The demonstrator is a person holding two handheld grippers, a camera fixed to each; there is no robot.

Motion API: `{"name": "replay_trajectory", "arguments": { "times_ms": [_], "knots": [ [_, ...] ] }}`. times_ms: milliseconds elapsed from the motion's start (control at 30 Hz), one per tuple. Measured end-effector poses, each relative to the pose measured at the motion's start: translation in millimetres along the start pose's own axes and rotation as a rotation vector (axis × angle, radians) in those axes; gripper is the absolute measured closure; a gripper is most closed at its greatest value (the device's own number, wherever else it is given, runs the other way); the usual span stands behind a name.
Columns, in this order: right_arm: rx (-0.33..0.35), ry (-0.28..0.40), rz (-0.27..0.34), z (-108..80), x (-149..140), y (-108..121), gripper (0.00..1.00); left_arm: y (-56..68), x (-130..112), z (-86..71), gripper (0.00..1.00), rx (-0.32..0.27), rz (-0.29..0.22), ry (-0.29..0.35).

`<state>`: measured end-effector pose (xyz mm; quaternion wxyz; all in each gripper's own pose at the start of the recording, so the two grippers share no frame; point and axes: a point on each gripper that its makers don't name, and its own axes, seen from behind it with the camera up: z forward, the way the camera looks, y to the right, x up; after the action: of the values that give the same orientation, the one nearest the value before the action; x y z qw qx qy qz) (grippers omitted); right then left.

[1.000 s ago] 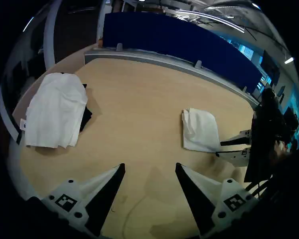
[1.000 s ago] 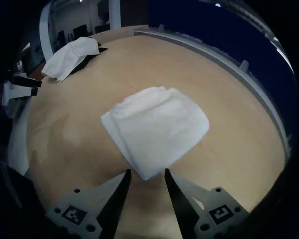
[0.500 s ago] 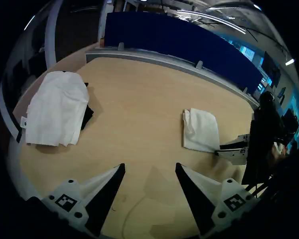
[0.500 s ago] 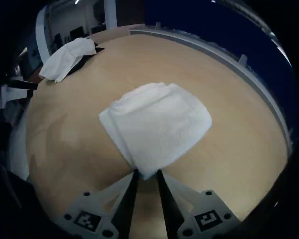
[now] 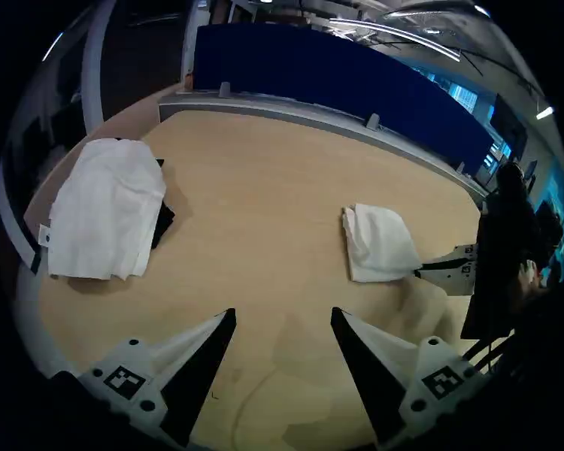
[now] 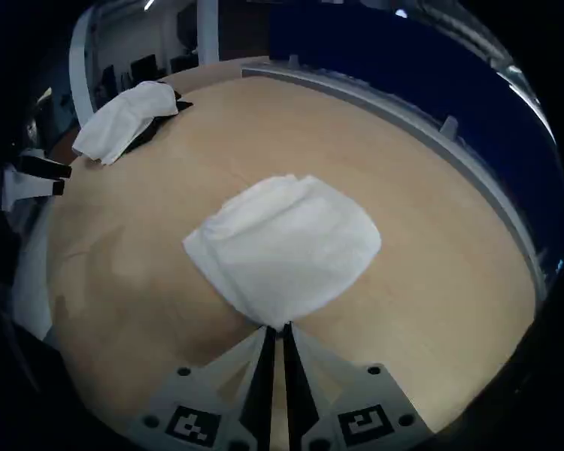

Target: Fold towel

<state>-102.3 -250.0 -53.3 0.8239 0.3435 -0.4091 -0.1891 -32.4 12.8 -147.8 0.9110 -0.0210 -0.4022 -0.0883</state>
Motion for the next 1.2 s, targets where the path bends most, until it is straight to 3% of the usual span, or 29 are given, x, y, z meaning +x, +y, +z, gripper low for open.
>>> {"name": "replay_trajectory", "arguments": {
  "times_ms": [200,433,667,867,1200],
  "knots": [
    [-0.025,0.081,-0.032,-23.8,43,10,0.93,1.8,11,0.3,0.07,-0.009,0.012,0.015],
    [-0.07,0.163,-0.096,-67.0,91,20,0.93,6.7,28,-0.4,0.06,-0.028,0.032,0.043],
    [-0.107,0.228,-0.12,-109.6,126,28,0.93,16.9,37,-4.0,0.07,-0.053,0.057,0.058],
    [-0.133,0.263,-0.125,-137.9,139,38,0.93,28.4,43,-6.1,0.07,-0.074,0.071,0.064],
    [-0.167,0.284,-0.095,-169.7,137,67,0.93,42.5,50,-6.4,0.07,-0.093,0.094,0.078]
  ]
}}
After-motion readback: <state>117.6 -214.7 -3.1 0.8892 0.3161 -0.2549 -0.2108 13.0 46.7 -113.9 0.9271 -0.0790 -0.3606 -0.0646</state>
